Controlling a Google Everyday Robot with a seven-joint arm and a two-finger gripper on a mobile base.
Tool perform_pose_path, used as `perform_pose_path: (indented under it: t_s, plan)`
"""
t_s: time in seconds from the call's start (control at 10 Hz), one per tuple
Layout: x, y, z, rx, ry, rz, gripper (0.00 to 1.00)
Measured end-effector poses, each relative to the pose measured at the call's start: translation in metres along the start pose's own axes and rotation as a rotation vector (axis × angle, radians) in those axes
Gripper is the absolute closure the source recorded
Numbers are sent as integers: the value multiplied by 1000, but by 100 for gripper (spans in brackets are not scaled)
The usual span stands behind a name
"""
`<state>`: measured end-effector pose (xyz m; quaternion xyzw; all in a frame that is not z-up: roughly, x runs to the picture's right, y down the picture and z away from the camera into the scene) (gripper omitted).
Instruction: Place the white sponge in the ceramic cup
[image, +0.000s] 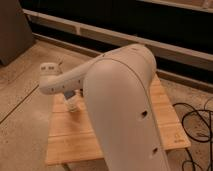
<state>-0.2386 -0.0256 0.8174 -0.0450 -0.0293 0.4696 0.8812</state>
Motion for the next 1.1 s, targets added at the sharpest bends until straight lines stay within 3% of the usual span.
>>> perform_pose_path:
  t_s: [1.1]
  plan:
    - [-1, -1, 2, -3, 3, -1, 37]
